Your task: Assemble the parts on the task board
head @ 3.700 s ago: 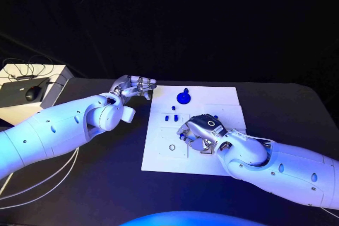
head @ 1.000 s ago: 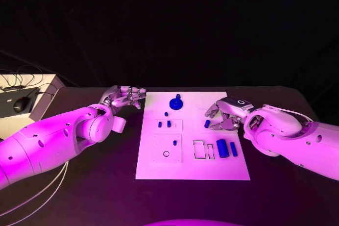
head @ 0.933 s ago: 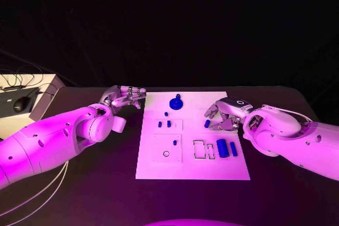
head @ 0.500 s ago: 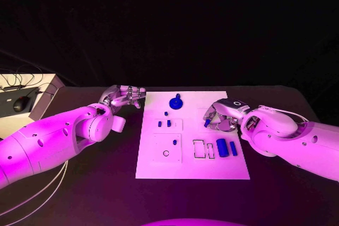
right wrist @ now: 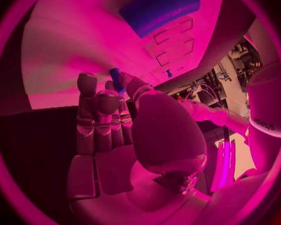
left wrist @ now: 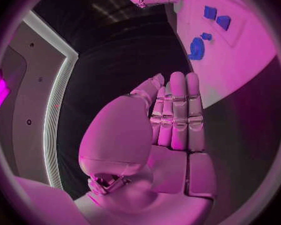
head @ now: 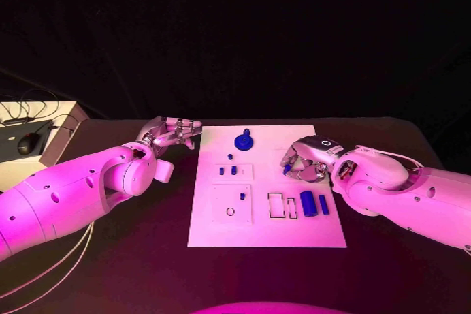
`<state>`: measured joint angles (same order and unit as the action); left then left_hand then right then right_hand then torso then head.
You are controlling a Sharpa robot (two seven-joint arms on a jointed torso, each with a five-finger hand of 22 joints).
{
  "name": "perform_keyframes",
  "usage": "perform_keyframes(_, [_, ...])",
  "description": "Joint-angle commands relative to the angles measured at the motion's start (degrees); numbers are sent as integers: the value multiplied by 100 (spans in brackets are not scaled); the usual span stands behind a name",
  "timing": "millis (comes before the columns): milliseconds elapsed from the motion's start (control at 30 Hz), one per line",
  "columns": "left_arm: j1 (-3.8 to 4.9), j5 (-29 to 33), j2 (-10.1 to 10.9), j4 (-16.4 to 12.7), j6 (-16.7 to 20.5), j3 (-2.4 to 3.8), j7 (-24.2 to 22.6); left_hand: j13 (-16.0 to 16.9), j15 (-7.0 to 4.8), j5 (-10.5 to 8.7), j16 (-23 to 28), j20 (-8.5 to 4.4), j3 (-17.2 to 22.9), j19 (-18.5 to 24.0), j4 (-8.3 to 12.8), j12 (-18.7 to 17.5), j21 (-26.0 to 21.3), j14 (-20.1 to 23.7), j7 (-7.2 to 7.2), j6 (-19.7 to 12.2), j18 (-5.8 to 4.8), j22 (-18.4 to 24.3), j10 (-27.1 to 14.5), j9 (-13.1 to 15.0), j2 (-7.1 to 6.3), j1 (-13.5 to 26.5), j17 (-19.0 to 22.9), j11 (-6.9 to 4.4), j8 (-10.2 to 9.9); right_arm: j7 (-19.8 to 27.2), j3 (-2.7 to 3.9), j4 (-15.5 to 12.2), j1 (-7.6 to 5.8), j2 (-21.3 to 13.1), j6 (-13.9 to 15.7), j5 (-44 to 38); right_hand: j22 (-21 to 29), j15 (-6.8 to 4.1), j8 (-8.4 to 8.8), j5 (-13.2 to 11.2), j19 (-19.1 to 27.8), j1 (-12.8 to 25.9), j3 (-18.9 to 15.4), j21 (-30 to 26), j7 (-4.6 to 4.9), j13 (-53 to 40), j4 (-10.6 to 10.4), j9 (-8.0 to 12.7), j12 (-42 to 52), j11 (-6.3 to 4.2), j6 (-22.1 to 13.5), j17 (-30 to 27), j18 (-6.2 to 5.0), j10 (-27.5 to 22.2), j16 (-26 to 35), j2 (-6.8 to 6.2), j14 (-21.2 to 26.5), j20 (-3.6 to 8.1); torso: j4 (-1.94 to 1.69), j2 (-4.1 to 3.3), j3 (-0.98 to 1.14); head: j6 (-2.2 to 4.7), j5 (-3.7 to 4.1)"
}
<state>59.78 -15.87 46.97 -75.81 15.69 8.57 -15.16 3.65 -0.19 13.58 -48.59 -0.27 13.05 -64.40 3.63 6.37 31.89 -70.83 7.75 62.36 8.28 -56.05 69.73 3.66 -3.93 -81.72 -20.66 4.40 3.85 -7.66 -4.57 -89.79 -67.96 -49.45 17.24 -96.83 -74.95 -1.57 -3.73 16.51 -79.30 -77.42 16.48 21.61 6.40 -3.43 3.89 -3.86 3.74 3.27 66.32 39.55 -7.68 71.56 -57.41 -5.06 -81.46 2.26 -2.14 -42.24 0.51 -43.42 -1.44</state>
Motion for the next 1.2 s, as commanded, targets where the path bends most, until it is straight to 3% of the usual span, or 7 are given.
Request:
perform_keyframes(33, [1, 26, 0, -15, -48, 4, -36, -7, -26, 28, -5, -5, -17, -59, -34, 21, -27, 12, 2, 44, -6, 3, 25, 2, 47, 26, 7, -31, -9, -27, -22, -5, 41, 22, -47, -130, -211, -55, -12, -34, 9, 27, 35, 62, -12, -13, 15, -20, -6, -24, 113, 9, 23, 96, -37, 78, -1, 48, 0, 2, -4, -10, -5])
perform_keyframes(67, [1, 26, 0, -15, -49, 4, -34, -7, -27, 28, -3, -6, -15, -62, -37, 21, -32, 12, 1, 44, -7, 6, 24, 2, 48, 23, 8, -32, -9, -47, -23, -7, 43, 21, -3, -148, -214, -67, -21, -59, 8, -4, 49, 78, -23, -15, 27, -27, -3, -42, 169, 11, 27, 148, -39, 128, -2, 56, 2, 4, -3, -13, -8])
perform_keyframes(100, [1, 26, 1, -15, -51, 4, -31, -7, -27, 28, -3, -6, -15, -62, -37, 21, -32, 12, 1, 44, -7, 6, 24, 2, 48, 23, 8, -32, -9, -67, -23, -11, 46, 19, 44, -163, -228, -85, -28, -264, 1, -62, 107, 142, -36, -17, 47, -34, -5, -66, 232, 15, 38, 212, -45, 216, -5, 67, 2, 4, -3, -13, -8])
perform_keyframes(233, [1, 27, 4, -13, -58, 4, -16, -7, -27, 28, -3, -6, -15, -62, -37, 21, -32, 12, 1, 44, -7, 6, 24, 2, 48, 23, 8, -32, -9, -151, -23, -32, 53, 8, 253, -220, -270, -137, -58, -232, -25, -149, 233, 380, -74, -37, 153, -82, -1, -144, 440, 37, 81, 465, -77, 322, -14, 118, 1, 2, -4, -27, -45])
perform_keyframes(433, [1, 29, 4, -6, -59, 4, -1, -7, -27, 28, -1, -7, -11, -64, -36, 21, -36, 13, 3, 47, -7, 6, 25, 2, 50, 15, 9, -31, -8, -247, -22, -87, 56, -27, 467, -145, -281, -166, -19, -269, 15, -31, 419, 611, -91, -38, 305, -176, -15, -176, 508, 65, 137, 588, -100, 336, -10, 177, -5, 1, 0, -29, -34])
perform_keyframes(767, [1, 41, -11, 31, -79, 4, 26, -7, -26, 29, 1, -7, -13, -65, -34, 20, -39, 13, 5, 43, -8, 3, 23, 1, 41, 17, 10, -29, -10, -301, -4, -164, 9, -111, 490, 756, -269, -166, -14, -285, 79, 48, 488, 695, -78, -36, 415, -254, -17, -171, 491, 65, 133, 590, -94, 373, -15, 181, 7, 10, 1, -23, -34])
perform_keyframes(1200, [1, -18, -50, 87, -85, 4, 32, -7, -22, 30, 2, -6, -15, -64, -39, 14, -44, 15, 13, 15, -9, 2, 13, 0, 32, 25, 11, -23, -13, -117, 41, -506, -237, -301, 297, 1570, -245, -159, -10, -296, 126, 52, 468, 630, -63, -34, 459, -274, -18, -160, 465, 47, 117, 563, -74, 413, -12, 175, 7, 5, 6, -18, -56])
